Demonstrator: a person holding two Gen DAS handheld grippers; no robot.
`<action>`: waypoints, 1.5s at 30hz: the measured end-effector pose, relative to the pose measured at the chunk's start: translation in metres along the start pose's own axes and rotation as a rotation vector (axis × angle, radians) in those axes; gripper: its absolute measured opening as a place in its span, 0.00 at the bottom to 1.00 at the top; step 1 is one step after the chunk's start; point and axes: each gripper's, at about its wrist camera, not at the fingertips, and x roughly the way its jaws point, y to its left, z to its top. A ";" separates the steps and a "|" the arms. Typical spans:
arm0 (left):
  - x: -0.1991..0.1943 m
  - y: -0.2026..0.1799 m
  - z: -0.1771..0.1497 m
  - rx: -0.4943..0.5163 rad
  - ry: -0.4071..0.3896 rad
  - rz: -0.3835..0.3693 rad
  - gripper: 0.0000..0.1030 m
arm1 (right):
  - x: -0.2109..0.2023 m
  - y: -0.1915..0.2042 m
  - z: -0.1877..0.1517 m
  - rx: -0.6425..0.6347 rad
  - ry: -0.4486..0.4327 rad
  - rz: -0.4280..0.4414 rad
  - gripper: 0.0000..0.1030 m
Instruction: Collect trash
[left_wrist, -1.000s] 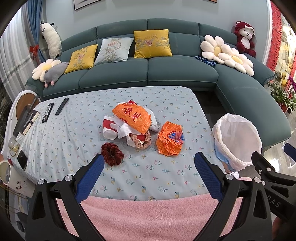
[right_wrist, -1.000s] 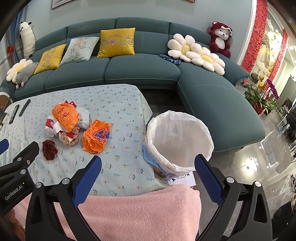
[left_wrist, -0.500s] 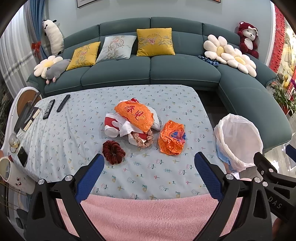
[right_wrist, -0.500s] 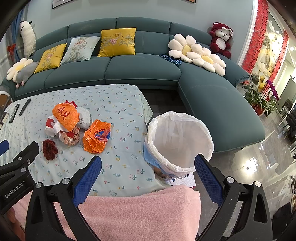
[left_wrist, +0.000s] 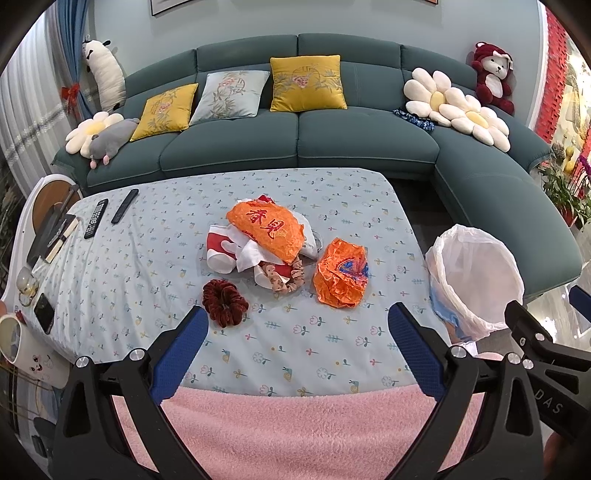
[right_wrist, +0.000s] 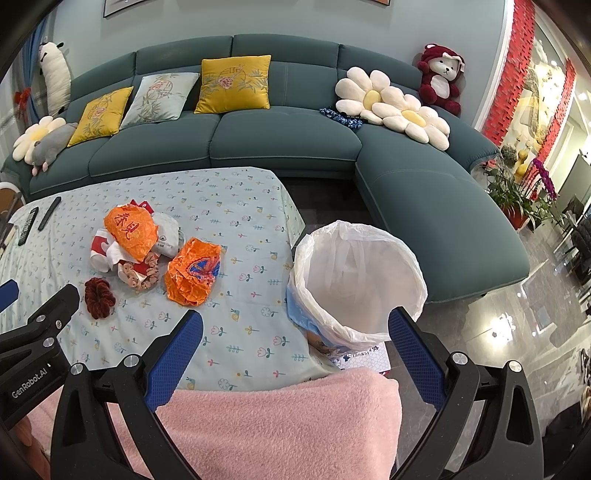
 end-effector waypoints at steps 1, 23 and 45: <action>0.000 0.000 0.000 0.000 0.000 0.000 0.91 | 0.000 0.000 0.000 -0.001 0.000 -0.001 0.93; 0.002 0.002 -0.003 -0.013 0.006 -0.006 0.91 | 0.001 0.000 -0.001 0.001 0.000 0.000 0.93; 0.077 0.084 -0.005 -0.174 0.158 -0.089 0.91 | 0.032 0.020 0.011 0.011 0.009 0.044 0.93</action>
